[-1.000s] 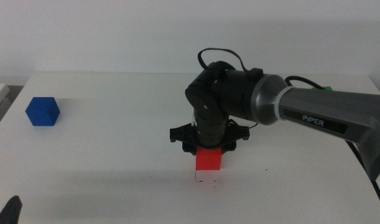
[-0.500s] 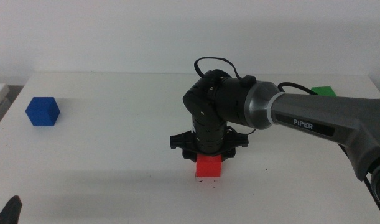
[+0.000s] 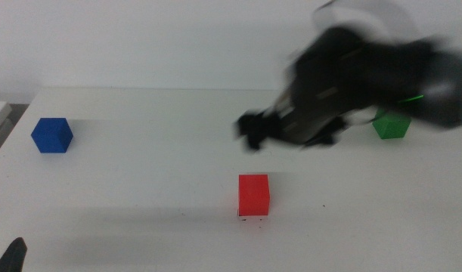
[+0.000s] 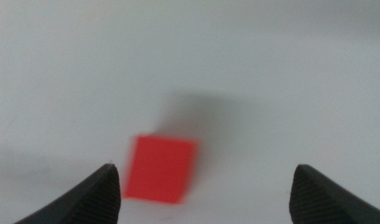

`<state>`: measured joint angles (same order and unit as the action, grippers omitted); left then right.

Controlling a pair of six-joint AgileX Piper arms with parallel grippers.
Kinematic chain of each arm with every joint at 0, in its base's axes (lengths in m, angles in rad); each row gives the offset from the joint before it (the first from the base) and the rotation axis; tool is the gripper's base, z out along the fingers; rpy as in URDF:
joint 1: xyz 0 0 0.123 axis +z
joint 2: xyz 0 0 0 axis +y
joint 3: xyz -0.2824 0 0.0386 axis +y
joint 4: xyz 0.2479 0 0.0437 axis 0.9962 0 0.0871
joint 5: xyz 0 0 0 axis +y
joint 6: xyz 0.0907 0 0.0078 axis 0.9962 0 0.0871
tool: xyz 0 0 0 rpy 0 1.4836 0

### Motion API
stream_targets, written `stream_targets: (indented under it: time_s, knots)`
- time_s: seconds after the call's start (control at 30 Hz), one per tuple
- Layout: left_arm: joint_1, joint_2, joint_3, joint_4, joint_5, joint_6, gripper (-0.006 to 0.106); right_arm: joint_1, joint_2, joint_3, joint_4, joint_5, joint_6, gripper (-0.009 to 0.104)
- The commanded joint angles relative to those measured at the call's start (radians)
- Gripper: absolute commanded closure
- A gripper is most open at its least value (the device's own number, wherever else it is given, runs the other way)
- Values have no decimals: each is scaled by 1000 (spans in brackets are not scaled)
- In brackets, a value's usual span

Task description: Stack red cubes first, then green, then blue cubes in a specific spot.

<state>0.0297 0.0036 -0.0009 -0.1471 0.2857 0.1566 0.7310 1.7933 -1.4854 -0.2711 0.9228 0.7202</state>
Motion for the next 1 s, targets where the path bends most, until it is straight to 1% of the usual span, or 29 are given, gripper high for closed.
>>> stream_targets:
  time_s: [0.0,0.1,0.13,0.17,0.2,0.3,0.4,0.5,0.57,0.67,0.73,0.83,0.97]
  knots:
    - [1,-4,1,0,-13,1,7,-97,-110,68,-18,-6,-105,2]
    - [1,-4,1,0,-13,1,7,-252,-136,40,-29,30,-228,2]
    - [1,-4,1,0,-13,1,7,-298,-126,18,-14,30,-264,2]
    - [1,-4,1,0,-13,1,7,-356,-109,-15,13,30,-314,2]
    - [1,-4,1,0,-13,1,7,-413,-84,-56,57,35,-372,2]
    - [1,-4,1,0,-13,1,7,-542,19,-194,165,71,-522,2]
    - [1,-4,1,0,-13,1,7,-625,135,-335,197,96,-670,2]
    - [1,-4,1,0,-13,1,7,-674,241,-433,200,103,-754,2]
    - [1,-4,1,0,-13,1,7,-701,295,-484,207,110,-780,2]
    - [1,-4,1,0,-13,1,7,-733,368,-549,242,134,-822,2]
    - [1,-4,1,0,-13,1,7,-742,409,-572,256,134,-846,2]
    - [1,-4,1,0,-13,1,7,-744,446,-580,246,133,-855,2]
    - [1,-4,1,0,-13,1,7,-746,485,-580,253,133,-855,2]
